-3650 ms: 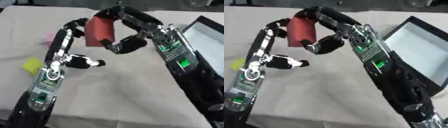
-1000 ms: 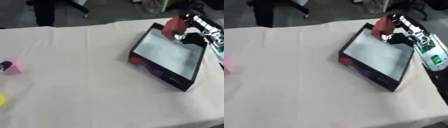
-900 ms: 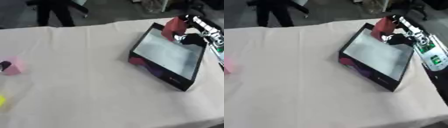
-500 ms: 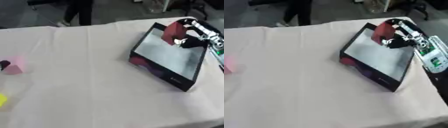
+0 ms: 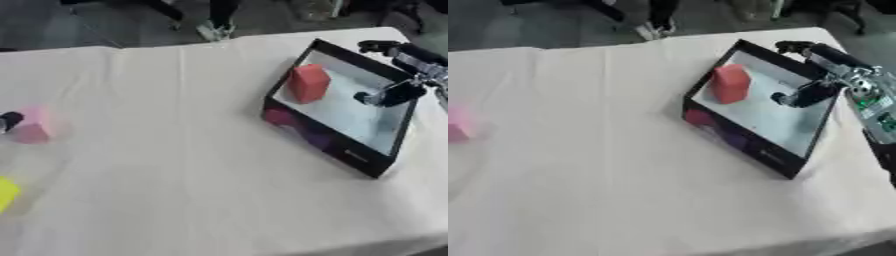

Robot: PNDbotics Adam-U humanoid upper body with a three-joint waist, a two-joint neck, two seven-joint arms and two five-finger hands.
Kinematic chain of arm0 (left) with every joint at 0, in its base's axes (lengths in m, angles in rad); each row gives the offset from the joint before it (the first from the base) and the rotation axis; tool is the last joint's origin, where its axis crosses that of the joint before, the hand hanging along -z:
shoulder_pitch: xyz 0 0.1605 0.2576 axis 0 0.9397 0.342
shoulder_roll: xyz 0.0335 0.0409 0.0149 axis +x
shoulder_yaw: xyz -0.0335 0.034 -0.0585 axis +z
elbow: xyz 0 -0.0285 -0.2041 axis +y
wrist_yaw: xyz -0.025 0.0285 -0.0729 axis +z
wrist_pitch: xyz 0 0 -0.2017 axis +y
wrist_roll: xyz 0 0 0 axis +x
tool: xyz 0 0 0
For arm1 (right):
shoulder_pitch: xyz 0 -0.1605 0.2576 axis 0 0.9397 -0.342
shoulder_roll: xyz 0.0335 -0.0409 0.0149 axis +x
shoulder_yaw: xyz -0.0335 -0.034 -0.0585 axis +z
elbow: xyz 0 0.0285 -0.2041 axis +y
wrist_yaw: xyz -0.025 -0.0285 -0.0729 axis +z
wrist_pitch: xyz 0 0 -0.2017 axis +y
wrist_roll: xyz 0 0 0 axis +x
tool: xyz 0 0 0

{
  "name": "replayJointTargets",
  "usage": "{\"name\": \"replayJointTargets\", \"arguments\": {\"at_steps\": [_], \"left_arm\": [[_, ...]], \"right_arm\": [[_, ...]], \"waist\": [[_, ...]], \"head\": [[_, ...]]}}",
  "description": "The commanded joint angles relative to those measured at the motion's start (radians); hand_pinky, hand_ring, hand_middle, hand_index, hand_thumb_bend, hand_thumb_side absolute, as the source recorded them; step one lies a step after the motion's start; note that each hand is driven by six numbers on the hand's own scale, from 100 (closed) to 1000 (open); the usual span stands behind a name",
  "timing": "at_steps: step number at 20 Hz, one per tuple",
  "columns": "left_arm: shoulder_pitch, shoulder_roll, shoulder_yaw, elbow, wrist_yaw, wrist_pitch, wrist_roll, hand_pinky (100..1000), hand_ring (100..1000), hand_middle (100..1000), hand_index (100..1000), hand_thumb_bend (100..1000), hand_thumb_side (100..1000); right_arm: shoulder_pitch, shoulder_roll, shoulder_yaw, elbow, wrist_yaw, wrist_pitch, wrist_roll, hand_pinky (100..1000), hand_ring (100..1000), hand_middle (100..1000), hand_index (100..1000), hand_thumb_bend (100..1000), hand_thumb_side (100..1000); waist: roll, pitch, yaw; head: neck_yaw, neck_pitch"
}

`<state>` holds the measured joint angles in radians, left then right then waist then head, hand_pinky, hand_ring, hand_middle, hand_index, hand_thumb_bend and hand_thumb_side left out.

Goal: Pick up the objects with one hand, pass them to the other hand, and then place them into the box on the other side of the table.

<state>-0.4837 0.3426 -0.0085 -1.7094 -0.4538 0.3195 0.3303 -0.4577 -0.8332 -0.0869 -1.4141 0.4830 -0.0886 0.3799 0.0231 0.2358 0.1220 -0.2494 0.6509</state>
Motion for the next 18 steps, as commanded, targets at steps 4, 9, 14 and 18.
{"name": "replayJointTargets", "arguments": {"at_steps": [4, 9, 14, 18], "left_arm": [[-0.012, 0.031, 0.013, -0.013, 0.003, -0.001, 0.004, 704, 617, 701, 865, 886, 111], [-0.017, 0.045, 0.020, -0.011, 0.003, 0.003, 0.007, 705, 618, 700, 864, 884, 112], [-0.046, 0.106, -0.005, 0.028, 0.006, 0.015, -0.031, 728, 654, 725, 877, 882, 134], [-0.076, 0.191, -0.048, 0.073, 0.048, 0.028, -0.090, 750, 680, 736, 883, 894, 149]], "right_arm": [[-0.016, -0.028, -0.026, -0.013, 0.017, -0.015, 0.002, 1000, 1000, 923, 1000, 343, 100], [-0.025, -0.013, -0.068, -0.087, -0.056, 0.051, -0.068, 989, 1000, 907, 1000, 100, 100], [-0.061, 0.025, -0.095, -0.176, -0.138, 0.125, -0.149, 973, 1000, 930, 1000, 100, 522], [-0.050, 0.020, -0.082, -0.256, -0.199, 0.184, -0.210, 970, 1000, 926, 1000, 100, 567]], "waist": [[0.008, -0.020, 0.000], [0.012, -0.022, 0.001], [0.025, -0.030, 0.012], [0.032, -0.035, 0.023]], "head": [[0.007, 0.006], [0.067, 0.022], [0.177, 0.047], [0.201, 0.057]]}}
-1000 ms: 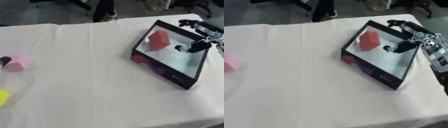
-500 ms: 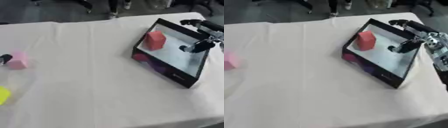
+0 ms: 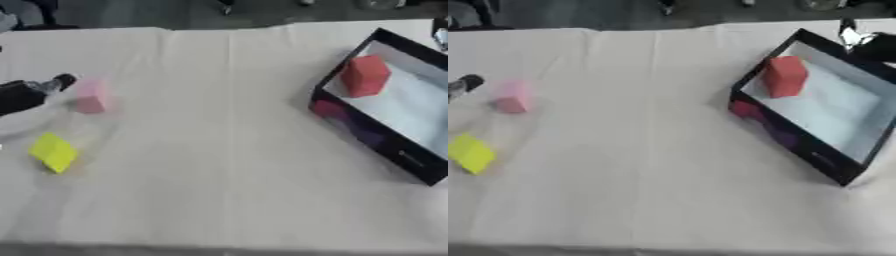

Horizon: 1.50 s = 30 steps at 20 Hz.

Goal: Pick up the objects with one hand, pass them to the other hand, and then place them into the box on the other side of the table.

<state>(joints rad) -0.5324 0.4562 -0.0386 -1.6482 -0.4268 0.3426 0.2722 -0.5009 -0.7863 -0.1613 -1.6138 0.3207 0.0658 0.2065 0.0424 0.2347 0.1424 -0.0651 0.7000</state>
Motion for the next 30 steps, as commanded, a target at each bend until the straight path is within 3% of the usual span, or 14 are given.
{"name": "replayJointTargets", "arguments": {"at_steps": [1, 2, 4, 14, 22, 25, 28, 30], "left_arm": [[-0.034, 0.099, -0.033, 0.023, 0.033, 0.004, -0.047, 758, 692, 741, 884, 897, 150], [-0.041, 0.121, -0.050, 0.035, 0.039, 0.000, -0.062, 771, 712, 747, 883, 854, 167], [-0.059, 0.163, -0.088, 0.065, 0.043, -0.020, -0.093, 791, 736, 753, 883, 918, 144], [-0.144, 0.359, -0.313, 0.257, 0.146, -0.177, -0.253, 838, 793, 768, 876, 880, 210], [-0.156, 0.385, -0.295, 0.298, 0.096, -0.267, -0.387, 850, 813, 762, 866, 891, 195], [-0.143, 0.447, -0.341, 0.257, 0.077, -0.308, -0.434, 854, 818, 765, 870, 884, 192], [-0.137, 0.494, -0.332, 0.241, 0.088, -0.359, -0.486, 862, 824, 768, 869, 884, 192], [-0.145, 0.516, -0.329, 0.225, 0.095, -0.393, -0.520, 865, 827, 772, 872, 879, 165]], "right_arm": [[-0.004, -0.030, -0.003, -0.064, -0.052, 0.042, -0.052, 969, 1000, 924, 1000, 100, 565], [-0.003, -0.033, 0.001, -0.068, -0.067, 0.052, -0.067, 968, 1000, 921, 1000, 100, 580], [-0.002, -0.039, 0.011, -0.071, -0.097, 0.063, -0.097, 967, 1000, 918, 1000, 100, 564], [-0.002, -0.073, 0.030, -0.064, -0.258, 0.062, -0.159, 964, 1000, 911, 1000, 100, 551], [0.006, -0.100, 0.024, -0.057, -0.391, 0.063, -0.176, 961, 1000, 901, 1000, 100, 559], [0.014, -0.107, 0.014, -0.055, -0.420, 0.068, -0.194, 959, 1000, 896, 995, 100, 559], [0.017, -0.108, 0.014, -0.056, -0.429, 0.071, -0.202, 958, 1000, 894, 992, 100, 526], [0.019, -0.108, 0.014, -0.054, -0.430, 0.073, -0.205, 958, 1000, 893, 991, 100, 562]], "waist": [[0.015, -0.036, 0.006], [0.017, -0.037, 0.007], [0.019, -0.039, 0.008], [0.023, -0.043, -0.009], [0.024, -0.043, -0.013], [0.022, -0.041, -0.017], [0.019, -0.040, -0.019], [0.018, -0.038, -0.019]], "head": [[0.019, 0.011], [0.021, 0.011], [0.028, 0.012], [0.054, 0.013], [0.051, 0.008], [0.047, 0.001], [0.048, -0.001], [0.047, -0.004]]}}
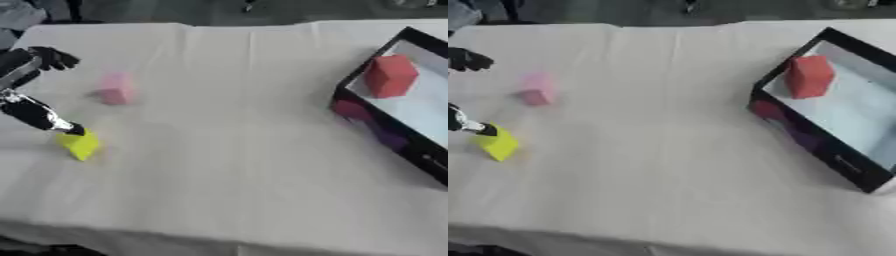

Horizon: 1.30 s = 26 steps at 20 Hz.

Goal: Pick up the objects with one hand, pass them to the other hand, and then place them into the box on the other side of the table.

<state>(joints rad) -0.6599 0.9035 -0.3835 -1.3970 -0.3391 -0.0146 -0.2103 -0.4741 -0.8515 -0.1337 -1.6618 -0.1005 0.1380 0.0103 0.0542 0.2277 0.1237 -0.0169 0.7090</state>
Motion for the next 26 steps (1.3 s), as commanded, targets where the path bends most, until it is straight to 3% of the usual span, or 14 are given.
{"name": "replayJointTargets", "arguments": {"at_steps": [1, 2, 8, 15, 16, 17, 23, 26], "left_arm": [[-0.018, 0.081, 0.015, -0.036, 0.012, -0.053, -0.055, 871, 834, 775, 873, 872, 132], [-0.017, 0.096, 0.008, -0.048, 0.014, -0.070, -0.072, 877, 840, 775, 870, 862, 100], [-0.025, 0.124, 0.001, -0.044, -0.029, -0.170, -0.172, 885, 851, 769, 850, 804, 100], [-0.071, 0.132, 0.016, 0.011, -0.138, -0.284, -0.286, 894, 865, 768, 821, 782, 100], [-0.076, 0.130, 0.021, 0.019, -0.154, -0.300, -0.302, 894, 866, 767, 817, 769, 100], [-0.081, 0.128, 0.027, 0.029, -0.170, -0.314, -0.319, 896, 868, 768, 814, 763, 100], [-0.102, 0.118, 0.053, 0.079, -0.262, -0.371, -0.419, 897, 871, 766, 801, 767, 100], [-0.110, 0.106, 0.059, 0.091, -0.255, -0.383, -0.472, 891, 865, 762, 796, 757, 100]], "right_arm": [[-0.007, -0.043, -0.014, -0.006, -0.010, 0.001, -0.011, 957, 1000, 892, 990, 100, 564], [-0.006, -0.043, -0.015, -0.007, -0.011, 0.001, -0.012, 957, 1000, 891, 989, 100, 565], [-0.006, -0.043, -0.030, -0.002, -0.041, 0.009, -0.020, 963, 1000, 898, 1000, 100, 600], [-0.037, -0.064, -0.071, 0.058, -0.144, 0.023, 0.003, 983, 1000, 921, 1000, 100, 639], [-0.043, -0.068, -0.078, 0.069, -0.160, 0.026, 0.000, 981, 1000, 919, 1000, 100, 763], [-0.047, -0.072, -0.086, 0.079, -0.176, 0.029, -0.006, 979, 1000, 913, 1000, 100, 668], [-0.048, -0.094, -0.101, 0.098, -0.265, 0.040, -0.057, 973, 1000, 900, 1000, 100, 667], [-0.043, -0.093, -0.098, 0.096, -0.278, 0.046, -0.069, 972, 1000, 896, 1000, 100, 670]], "waist": [[0.005, -0.030, -0.001], [0.004, -0.029, -0.003], [0.001, -0.028, -0.008], [-0.001, -0.031, -0.010], [-0.001, -0.032, -0.009], [-0.002, -0.032, -0.009], [-0.003, -0.032, -0.008], [-0.004, -0.031, -0.007]], "head": [[-0.001, -0.014], [-0.001, -0.016], [-0.008, -0.020], [-0.010, -0.005], [-0.008, -0.002], [-0.006, 0.001], [-0.004, 0.007], [-0.004, 0.006]]}}
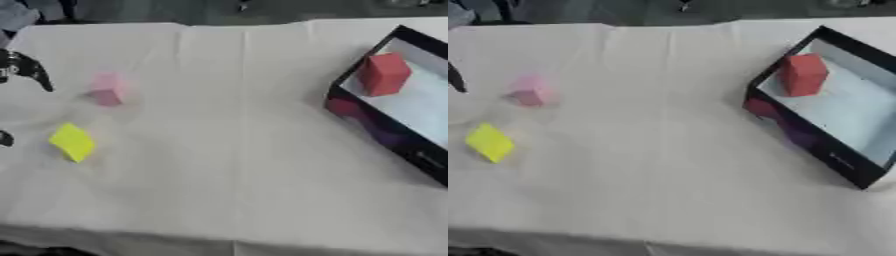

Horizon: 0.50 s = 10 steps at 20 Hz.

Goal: Pick up the objects with one hand, pass them to the other hand, and then place them into the box on the other side of the table.

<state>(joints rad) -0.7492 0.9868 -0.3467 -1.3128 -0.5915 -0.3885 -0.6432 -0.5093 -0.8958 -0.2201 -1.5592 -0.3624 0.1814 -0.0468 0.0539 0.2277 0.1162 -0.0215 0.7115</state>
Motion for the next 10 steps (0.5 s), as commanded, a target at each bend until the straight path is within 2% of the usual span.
{"name": "replayJointTargets", "arguments": {"at_steps": [1, 10], "left_arm": [[-0.024, 0.018, 0.022, 0.009, 0.007, -0.010, -0.056, 887, 861, 760, 798, 756, 100], [-0.056, -0.020, 0.034, 0.006, 0.102, 0.030, -0.209, 874, 846, 756, 817, 765, 100]], "right_arm": [[-0.008, -0.048, -0.010, -0.008, -0.017, 0.004, -0.014, 971, 1000, 895, 1000, 100, 670], [0.000, -0.039, -0.009, -0.015, -0.010, 0.010, -0.020, 969, 1000, 884, 1000, 100, 671]], "waist": [[-0.004, -0.031, 0.001], [-0.008, -0.025, 0.001]], "head": [[0.001, 0.003], [0.005, -0.002]]}}
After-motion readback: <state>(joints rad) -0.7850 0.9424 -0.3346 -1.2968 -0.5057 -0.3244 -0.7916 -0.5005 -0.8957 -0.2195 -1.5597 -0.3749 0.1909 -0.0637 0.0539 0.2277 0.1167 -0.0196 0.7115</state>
